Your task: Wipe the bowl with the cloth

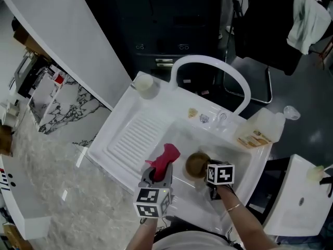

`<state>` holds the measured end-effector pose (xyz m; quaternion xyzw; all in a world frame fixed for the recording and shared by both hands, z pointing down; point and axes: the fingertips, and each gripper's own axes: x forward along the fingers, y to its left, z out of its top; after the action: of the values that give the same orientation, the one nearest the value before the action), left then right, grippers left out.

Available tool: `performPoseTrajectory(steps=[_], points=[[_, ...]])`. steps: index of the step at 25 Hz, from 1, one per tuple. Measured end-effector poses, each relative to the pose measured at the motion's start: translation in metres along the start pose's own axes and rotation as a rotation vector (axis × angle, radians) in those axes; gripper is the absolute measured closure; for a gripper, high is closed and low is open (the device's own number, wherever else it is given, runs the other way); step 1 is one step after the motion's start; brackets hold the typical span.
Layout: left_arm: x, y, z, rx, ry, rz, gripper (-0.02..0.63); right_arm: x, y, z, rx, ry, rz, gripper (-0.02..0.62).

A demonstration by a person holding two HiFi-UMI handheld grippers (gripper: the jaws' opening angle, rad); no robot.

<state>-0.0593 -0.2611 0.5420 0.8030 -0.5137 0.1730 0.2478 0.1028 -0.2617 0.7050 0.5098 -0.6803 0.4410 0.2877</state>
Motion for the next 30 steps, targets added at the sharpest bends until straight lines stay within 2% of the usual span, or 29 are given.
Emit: performPoseTrajectory(steps=[11, 20, 30], points=[[-0.047, -0.027, 0.017, 0.033, -0.081, -0.029, 0.546, -0.073, 0.047, 0.023, -0.048, -0.153, 0.055, 0.578], [-0.091, -0.051, 0.036, 0.078, -0.172, -0.063, 0.546, -0.137, 0.084, 0.045, -0.140, -0.306, 0.059, 0.578], [-0.128, -0.068, 0.054, 0.111, -0.261, -0.100, 0.546, -0.173, 0.115, 0.054, -0.192, -0.391, 0.048, 0.580]])
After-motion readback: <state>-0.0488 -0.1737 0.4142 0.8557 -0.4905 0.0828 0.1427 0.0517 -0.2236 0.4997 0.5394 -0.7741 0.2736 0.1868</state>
